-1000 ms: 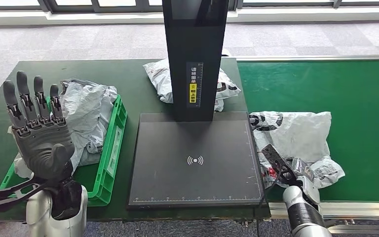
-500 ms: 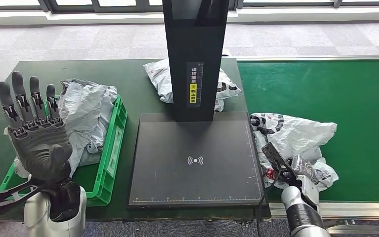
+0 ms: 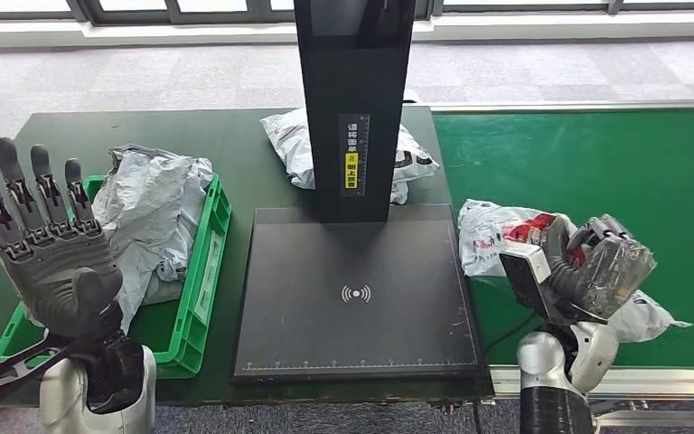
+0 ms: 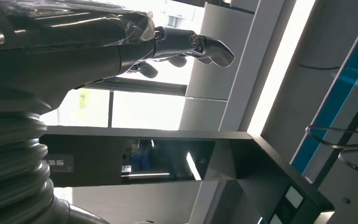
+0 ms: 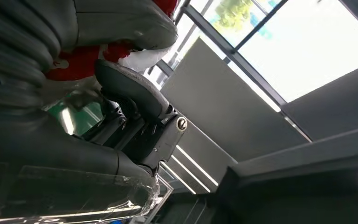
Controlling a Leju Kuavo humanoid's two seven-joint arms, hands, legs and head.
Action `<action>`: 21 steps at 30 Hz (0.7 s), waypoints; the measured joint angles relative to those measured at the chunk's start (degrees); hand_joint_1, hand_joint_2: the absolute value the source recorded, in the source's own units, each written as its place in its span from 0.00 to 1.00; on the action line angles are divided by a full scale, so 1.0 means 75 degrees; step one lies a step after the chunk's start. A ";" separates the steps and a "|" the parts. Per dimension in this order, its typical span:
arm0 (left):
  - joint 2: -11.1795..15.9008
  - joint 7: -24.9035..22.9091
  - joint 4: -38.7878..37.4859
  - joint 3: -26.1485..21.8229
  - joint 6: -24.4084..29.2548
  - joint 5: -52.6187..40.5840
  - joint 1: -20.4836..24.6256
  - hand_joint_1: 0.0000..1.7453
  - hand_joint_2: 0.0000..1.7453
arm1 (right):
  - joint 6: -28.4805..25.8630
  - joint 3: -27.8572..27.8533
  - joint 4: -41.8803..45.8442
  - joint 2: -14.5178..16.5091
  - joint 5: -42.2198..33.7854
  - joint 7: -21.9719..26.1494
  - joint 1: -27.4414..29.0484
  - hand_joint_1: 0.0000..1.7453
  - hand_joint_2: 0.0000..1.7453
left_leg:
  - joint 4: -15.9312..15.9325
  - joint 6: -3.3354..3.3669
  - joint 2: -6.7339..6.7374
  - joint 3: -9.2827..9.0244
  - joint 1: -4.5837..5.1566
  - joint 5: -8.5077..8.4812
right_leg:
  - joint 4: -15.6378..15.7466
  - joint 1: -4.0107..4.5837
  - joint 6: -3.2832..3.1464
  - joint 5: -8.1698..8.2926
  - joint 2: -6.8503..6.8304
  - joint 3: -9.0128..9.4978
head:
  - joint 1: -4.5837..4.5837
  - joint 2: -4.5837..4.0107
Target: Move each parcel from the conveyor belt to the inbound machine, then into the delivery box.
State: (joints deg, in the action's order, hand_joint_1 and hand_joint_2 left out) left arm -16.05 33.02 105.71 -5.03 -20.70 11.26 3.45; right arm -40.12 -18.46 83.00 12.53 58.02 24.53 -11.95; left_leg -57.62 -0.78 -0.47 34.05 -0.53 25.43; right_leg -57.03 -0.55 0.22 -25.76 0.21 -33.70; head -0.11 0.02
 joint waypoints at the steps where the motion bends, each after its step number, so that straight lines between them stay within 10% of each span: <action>1: 0.0000 0.0001 -0.0023 0.0001 0.0005 0.0000 0.0009 0.00 1.00 | -0.0004 0.0000 0.0212 0.0084 -0.0024 0.0035 0.0043 1.00 1.00 | 0.0000 0.0000 0.0002 -0.0001 -0.0001 0.0000 | 0.0000 -0.0001 0.0000 0.0000 0.0001 0.0000 | 0.0000 0.0000; 8: 0.0001 0.0053 -0.0149 0.0023 0.0019 0.0011 0.0102 0.00 1.00 | 0.0031 -0.0033 0.1093 0.0508 -0.0545 0.0858 0.0216 1.00 1.00 | 0.0000 0.0001 0.0008 -0.0001 0.0000 0.0000 | 0.0000 -0.0007 0.0002 0.0002 0.0004 0.0003 | 0.0000 0.0000; 21: 0.0024 0.0250 -0.0468 0.0102 0.0027 0.0007 0.0250 0.00 1.00 | 0.0705 0.1739 0.1224 0.0245 -0.1155 -0.0005 0.0464 1.00 1.00 | 0.0000 0.0001 0.0012 0.0000 -0.0001 0.0000 | -0.0002 -0.0005 0.0000 0.0001 0.0005 -0.0001 | -0.0001 0.0000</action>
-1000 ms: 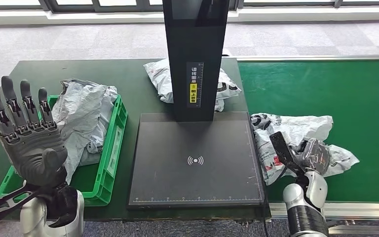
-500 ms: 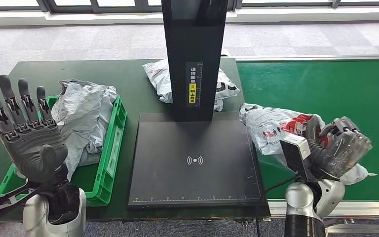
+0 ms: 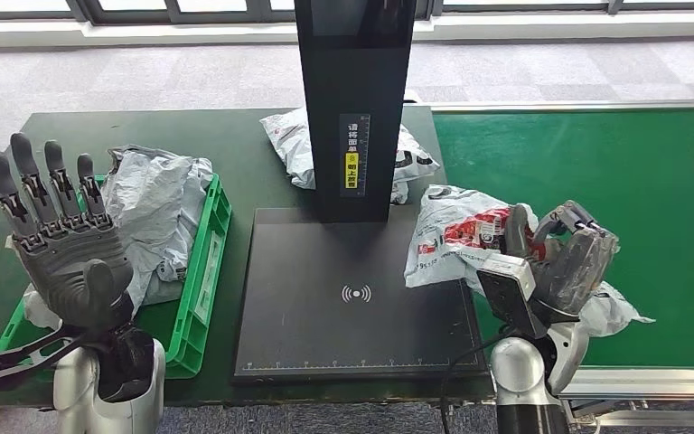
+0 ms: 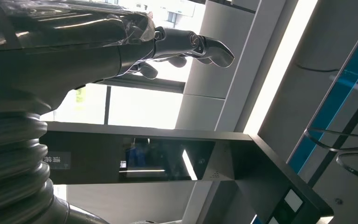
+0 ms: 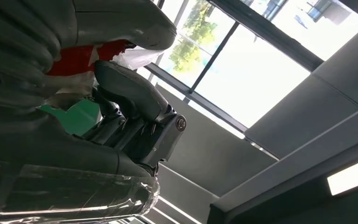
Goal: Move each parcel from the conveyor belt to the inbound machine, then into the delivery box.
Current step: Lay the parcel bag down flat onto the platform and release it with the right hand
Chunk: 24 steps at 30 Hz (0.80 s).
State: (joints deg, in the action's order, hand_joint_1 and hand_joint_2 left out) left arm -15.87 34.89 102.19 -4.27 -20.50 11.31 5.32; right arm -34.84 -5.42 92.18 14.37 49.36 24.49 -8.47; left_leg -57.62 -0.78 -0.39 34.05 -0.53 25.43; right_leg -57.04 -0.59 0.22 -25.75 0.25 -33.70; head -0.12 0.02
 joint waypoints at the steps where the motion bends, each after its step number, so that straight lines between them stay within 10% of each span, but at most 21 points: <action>1: 0.0002 0.0001 -0.0015 0.0002 0.0000 -0.0001 0.0003 0.00 1.00 | -0.0008 0.0055 -0.0001 -0.0022 -0.0001 -0.0001 0.0010 1.00 1.00 | 0.0000 0.0000 0.0000 0.0000 0.0000 0.0000 | 0.0000 0.0000 0.0000 0.0000 0.0000 0.0000 | 0.0000 0.0000; 18: 0.0017 0.0009 -0.0095 0.0015 -0.0004 -0.0015 0.0010 0.00 1.00 | 0.0227 0.0305 -0.0106 -0.0157 -0.0061 -0.0095 0.0005 1.00 1.00 | 0.0002 0.0000 0.0000 0.0003 0.0000 0.0001 | -0.0001 0.0001 0.0000 -0.0001 0.0001 0.0003 | -0.0001 0.0000; 24: 0.0034 0.0095 -0.0218 0.0222 0.0157 -0.0133 0.0122 0.00 1.00 | 0.0349 0.0929 -0.2288 -0.0089 -0.0920 0.0379 -0.0751 1.00 1.00 | 0.0004 -0.0001 0.0006 -0.0004 0.0000 -0.0007 | -0.0003 0.0004 -0.0008 0.0005 0.0002 0.0001 | 0.0000 0.0000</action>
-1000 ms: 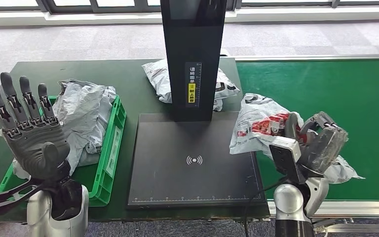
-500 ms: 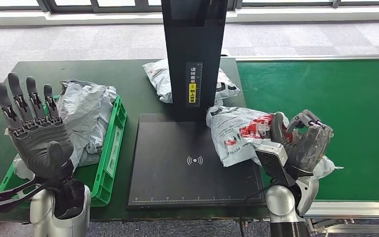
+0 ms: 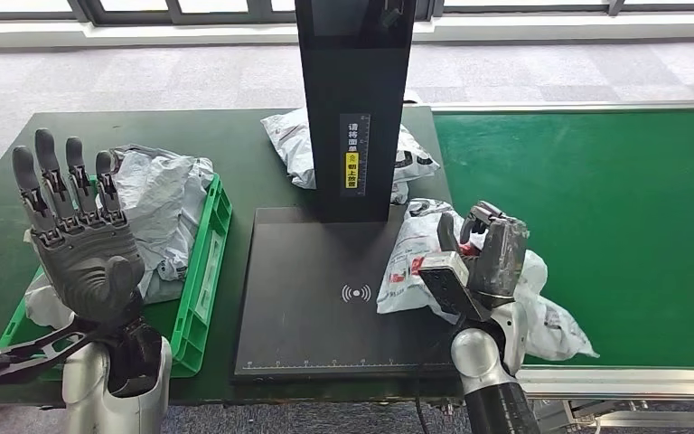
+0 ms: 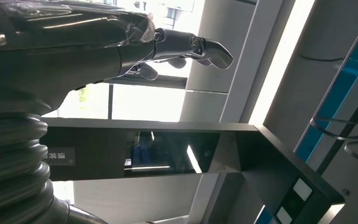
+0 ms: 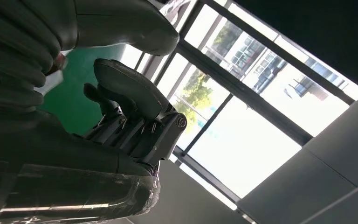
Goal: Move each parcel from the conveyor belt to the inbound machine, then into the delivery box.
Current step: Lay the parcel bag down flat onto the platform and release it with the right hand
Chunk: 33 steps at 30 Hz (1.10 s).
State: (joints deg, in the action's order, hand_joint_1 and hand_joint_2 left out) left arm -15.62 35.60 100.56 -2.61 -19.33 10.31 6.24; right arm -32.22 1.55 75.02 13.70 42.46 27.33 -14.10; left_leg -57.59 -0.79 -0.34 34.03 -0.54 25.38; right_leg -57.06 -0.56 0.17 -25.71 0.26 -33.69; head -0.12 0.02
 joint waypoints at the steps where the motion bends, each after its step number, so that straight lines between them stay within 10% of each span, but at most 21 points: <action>1: 0.0006 0.0002 -0.0026 0.0039 0.0057 0.0000 0.0013 0.00 1.00 | -0.0079 0.0052 -0.0342 0.0012 -0.0228 0.0091 -0.0140 1.00 1.00 | 0.0000 -0.0001 -0.0008 0.0000 0.0000 -0.0003 | -0.0001 0.0001 0.0000 0.0000 -0.0006 0.0003 | -0.0001 0.0000; 3: 0.0023 0.0012 -0.0078 0.0111 0.0169 0.0001 0.0026 0.00 1.00 | -0.0113 0.0124 -0.0926 0.0023 -0.0654 0.0231 -0.0382 1.00 1.00 | 0.0000 -0.0004 -0.0011 0.0000 0.0000 -0.0006 | -0.0003 0.0001 -0.0001 0.0001 -0.0007 0.0005 | -0.0001 0.0000; 7: 0.0066 0.0048 -0.0170 0.0256 0.0243 0.0001 0.0042 0.00 1.00 | 0.0229 0.0242 -0.1727 0.0040 -0.1391 0.0517 -0.0654 0.01 1.00 | 0.0000 -0.0005 -0.0012 0.0001 0.0000 -0.0007 | -0.0004 0.0000 -0.0001 0.0001 -0.0004 0.0003 | 0.0000 0.0000; 22: 0.0168 0.0122 -0.0393 0.0473 0.0336 0.0001 0.0089 0.00 1.00 | 0.1014 0.0438 -0.2939 0.0097 -0.2891 0.1199 -0.1056 0.00 1.00 | 0.0000 -0.0006 -0.0011 0.0004 0.0000 -0.0004 | -0.0003 0.0000 -0.0001 0.0000 -0.0004 -0.0003 | 0.0001 0.0000; 33: 0.0195 0.0026 -0.0395 0.0480 0.0545 -0.0047 0.0137 0.00 1.00 | -0.0992 0.0520 -0.1388 -0.0014 -0.2701 0.1715 -0.0589 0.00 1.00 | -0.0002 -0.0008 -0.0003 0.0003 0.0000 0.0003 | -0.0002 -0.0001 -0.0001 0.0000 0.0004 -0.0009 | 0.0001 0.0000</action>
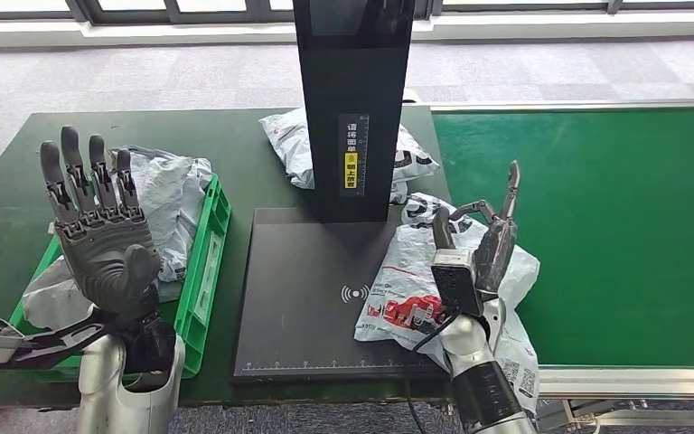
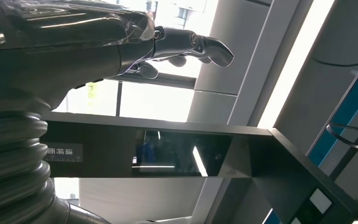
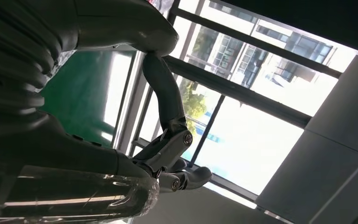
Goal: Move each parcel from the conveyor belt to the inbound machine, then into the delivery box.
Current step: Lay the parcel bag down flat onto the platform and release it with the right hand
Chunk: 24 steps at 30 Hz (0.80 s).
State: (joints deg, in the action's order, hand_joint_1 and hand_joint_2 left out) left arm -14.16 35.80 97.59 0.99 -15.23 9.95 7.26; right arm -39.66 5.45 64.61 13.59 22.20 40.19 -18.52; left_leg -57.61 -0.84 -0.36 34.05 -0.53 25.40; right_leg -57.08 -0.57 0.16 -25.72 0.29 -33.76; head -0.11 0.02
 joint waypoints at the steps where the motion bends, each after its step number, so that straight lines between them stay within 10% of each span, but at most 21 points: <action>1: 0.0000 -0.0003 0.0000 0.0003 0.0002 -0.0012 0.0002 0.00 1.00 | -0.0009 0.0004 0.0097 -0.0009 0.0018 -0.0001 0.0033 0.00 1.00 | 0.0000 0.0000 0.0000 0.0000 0.0000 0.0000 | 0.0000 0.0000 0.0000 0.0000 0.0000 0.0000 | 0.0001 0.0000; 8: 0.0012 -0.0009 -0.0019 0.0389 0.0382 -0.1095 0.0135 0.00 1.00 | -0.0069 -0.0732 0.2568 0.0343 0.1842 0.0009 0.0752 0.00 1.00 | -0.0004 0.0001 -0.0017 0.0007 0.0000 -0.0002 | 0.0000 0.0001 0.0001 -0.0001 -0.0012 -0.0004 | 0.0000 0.0000; 24: 0.0013 -0.0617 -0.1300 0.1703 0.0732 -0.2217 0.1340 0.00 1.00 | -0.0060 -0.2269 0.6016 0.0545 0.1351 -0.0002 0.1432 0.00 1.00 | -0.0005 0.0008 0.0001 0.0000 0.0006 0.0001 | 0.0003 -0.0007 0.0010 0.0008 -0.0002 -0.0004 | -0.0001 0.0000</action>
State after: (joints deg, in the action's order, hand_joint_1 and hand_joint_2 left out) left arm -14.06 31.17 87.84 13.76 -9.74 -6.68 17.31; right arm -40.11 -11.57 109.73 17.68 32.33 40.18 -7.78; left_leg -57.65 -0.79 -0.35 34.05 -0.49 25.41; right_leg -57.05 -0.62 0.23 -25.66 0.27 -33.79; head -0.12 0.02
